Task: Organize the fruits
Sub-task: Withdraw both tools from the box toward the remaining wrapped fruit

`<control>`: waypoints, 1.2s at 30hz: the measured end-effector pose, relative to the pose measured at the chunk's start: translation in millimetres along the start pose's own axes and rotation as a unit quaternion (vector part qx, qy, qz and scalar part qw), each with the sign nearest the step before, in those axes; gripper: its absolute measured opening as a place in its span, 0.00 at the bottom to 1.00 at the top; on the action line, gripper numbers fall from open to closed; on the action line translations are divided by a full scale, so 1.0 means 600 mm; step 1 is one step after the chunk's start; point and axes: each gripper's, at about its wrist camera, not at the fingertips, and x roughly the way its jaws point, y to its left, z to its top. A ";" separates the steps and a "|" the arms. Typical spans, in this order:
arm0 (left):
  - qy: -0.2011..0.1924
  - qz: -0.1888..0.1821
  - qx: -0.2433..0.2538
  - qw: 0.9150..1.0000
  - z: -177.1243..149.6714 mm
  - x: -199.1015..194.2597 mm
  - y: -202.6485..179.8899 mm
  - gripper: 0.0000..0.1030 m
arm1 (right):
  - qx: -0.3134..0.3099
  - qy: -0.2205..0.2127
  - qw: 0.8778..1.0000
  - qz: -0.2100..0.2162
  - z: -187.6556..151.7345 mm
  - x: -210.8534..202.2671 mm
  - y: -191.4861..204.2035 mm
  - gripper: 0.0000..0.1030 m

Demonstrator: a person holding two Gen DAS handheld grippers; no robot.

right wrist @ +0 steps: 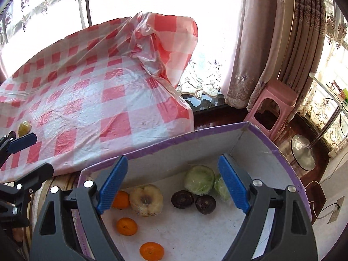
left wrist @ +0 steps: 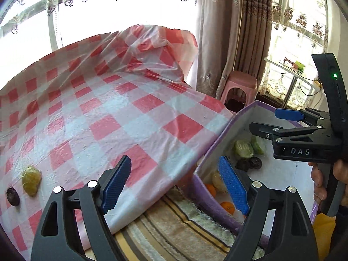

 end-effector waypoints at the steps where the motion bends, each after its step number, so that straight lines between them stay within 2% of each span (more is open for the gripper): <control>1: -0.003 0.007 -0.004 1.000 0.000 -0.004 0.010 0.78 | -0.005 -0.002 1.000 0.004 0.002 0.000 0.010 0.83; 8: -0.018 0.039 -0.042 0.998 -0.001 -0.029 0.082 0.78 | -0.027 -0.016 0.999 0.039 0.018 -0.004 0.083 0.83; 11: -0.022 0.051 -0.063 0.996 -0.004 -0.036 0.118 0.79 | -0.041 -0.020 0.998 0.050 0.025 -0.004 0.118 0.86; 19: -0.030 0.098 -0.125 0.987 -0.024 -0.061 0.227 0.80 | -0.069 -0.035 0.994 0.081 0.048 -0.005 0.210 0.88; 28: -0.030 0.160 -0.177 0.971 -0.060 -0.095 0.347 0.80 | -0.092 -0.035 0.990 0.105 0.058 0.002 0.289 0.89; 29: -0.028 0.168 -0.183 0.968 -0.066 -0.097 0.359 0.79 | -0.093 -0.035 0.989 0.108 0.059 0.003 0.296 0.89; 31: -0.020 0.187 -0.193 0.963 -0.076 -0.100 0.385 0.70 | -0.095 -0.034 0.988 0.113 0.061 0.006 0.310 0.89; 34: -0.002 0.212 -0.206 0.955 -0.093 -0.097 0.418 0.65 | -0.099 -0.031 0.987 0.121 0.064 0.012 0.336 0.89; 36: 0.012 0.224 -0.212 0.951 -0.104 -0.092 0.437 0.65 | -0.102 -0.030 0.986 0.127 0.065 0.014 0.353 0.89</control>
